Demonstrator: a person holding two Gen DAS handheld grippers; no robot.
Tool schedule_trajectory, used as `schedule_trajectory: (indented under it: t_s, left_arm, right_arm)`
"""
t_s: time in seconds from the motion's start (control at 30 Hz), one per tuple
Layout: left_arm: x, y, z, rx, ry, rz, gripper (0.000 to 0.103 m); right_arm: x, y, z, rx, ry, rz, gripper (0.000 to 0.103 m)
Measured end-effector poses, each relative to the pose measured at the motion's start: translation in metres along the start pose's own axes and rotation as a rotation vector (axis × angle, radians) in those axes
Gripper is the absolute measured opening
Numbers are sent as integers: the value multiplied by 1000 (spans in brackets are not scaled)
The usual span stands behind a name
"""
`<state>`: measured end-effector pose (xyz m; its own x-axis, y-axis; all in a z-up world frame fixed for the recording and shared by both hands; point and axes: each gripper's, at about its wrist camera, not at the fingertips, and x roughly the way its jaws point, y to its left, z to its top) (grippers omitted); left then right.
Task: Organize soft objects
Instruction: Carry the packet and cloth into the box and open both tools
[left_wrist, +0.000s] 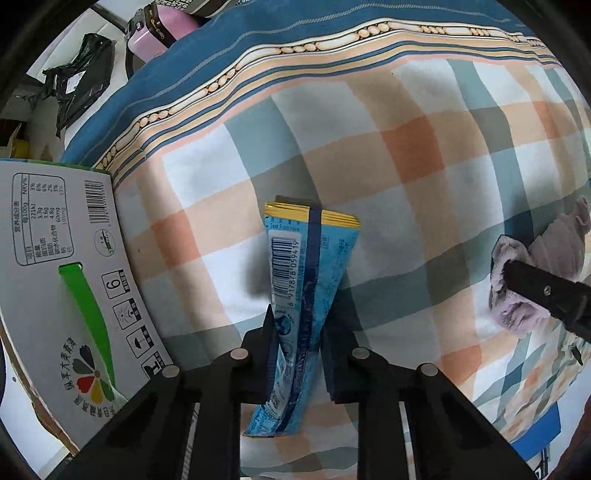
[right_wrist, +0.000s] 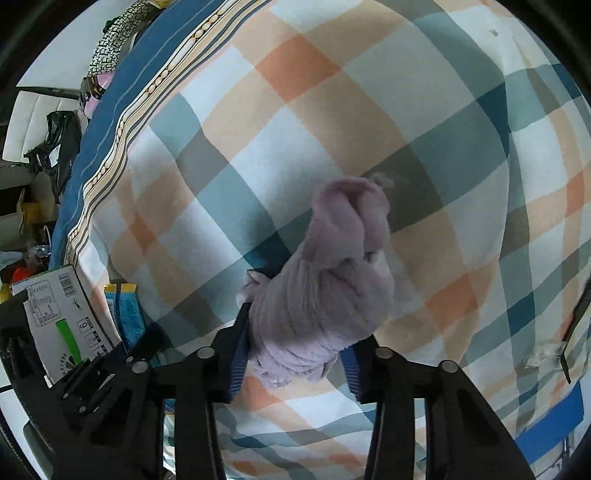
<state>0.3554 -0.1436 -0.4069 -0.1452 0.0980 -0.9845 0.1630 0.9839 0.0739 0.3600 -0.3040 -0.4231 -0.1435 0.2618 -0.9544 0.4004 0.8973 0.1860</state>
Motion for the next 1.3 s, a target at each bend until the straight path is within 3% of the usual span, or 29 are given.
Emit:
schedule_trajectory:
  t_s: [0.4, 0.77, 0.8, 0.97, 1.3]
  left_arm:
    - [-51, 25, -22, -30, -86, -94, 17]
    - [-152, 57, -99, -38, -257, -269, 17]
    - [-161, 64, -110, -44, -274, -282, 17]
    - [-192, 90, -155, -78, -336, -311, 17]
    - [-228, 194, -220, -190, -454, -273, 17]
  right_arm:
    - [-33, 13, -33, -104, -68, 3, 38]
    - [-110, 36, -109, -263, -158, 69, 38]
    - [-121, 24, -113, -279, -162, 77, 38]
    - [-154, 51, -151, -363, -200, 113, 38]
    - [-173, 156, -233, -545, -233, 161, 38]
